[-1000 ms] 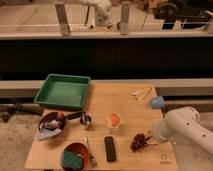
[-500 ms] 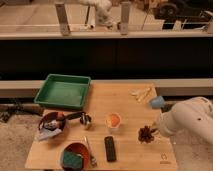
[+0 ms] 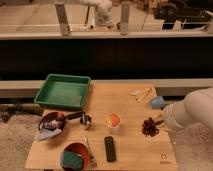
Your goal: Place grapes in table surface
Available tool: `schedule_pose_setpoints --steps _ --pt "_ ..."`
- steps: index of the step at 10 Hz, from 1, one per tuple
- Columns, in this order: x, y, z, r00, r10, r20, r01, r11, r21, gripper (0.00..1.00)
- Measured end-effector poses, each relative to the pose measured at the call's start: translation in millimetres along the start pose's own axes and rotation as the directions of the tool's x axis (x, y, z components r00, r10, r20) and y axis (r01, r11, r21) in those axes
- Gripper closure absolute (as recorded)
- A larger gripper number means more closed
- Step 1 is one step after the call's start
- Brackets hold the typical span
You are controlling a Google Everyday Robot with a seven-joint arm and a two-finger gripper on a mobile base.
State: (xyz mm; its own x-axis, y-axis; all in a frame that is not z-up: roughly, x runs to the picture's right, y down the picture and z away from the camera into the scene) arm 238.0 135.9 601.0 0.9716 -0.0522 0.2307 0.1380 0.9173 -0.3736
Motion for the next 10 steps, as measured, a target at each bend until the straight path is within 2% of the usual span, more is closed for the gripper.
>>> schedule_pose_setpoints --steps 5,10 --pt "-12.4 -7.0 -19.4 0.999 -0.027 -0.019 0.028 1.0 0.012 1.0" --pt "-7.0 -7.2 -10.7 1.0 -0.016 -0.021 0.016 1.0 -0.003 1.0"
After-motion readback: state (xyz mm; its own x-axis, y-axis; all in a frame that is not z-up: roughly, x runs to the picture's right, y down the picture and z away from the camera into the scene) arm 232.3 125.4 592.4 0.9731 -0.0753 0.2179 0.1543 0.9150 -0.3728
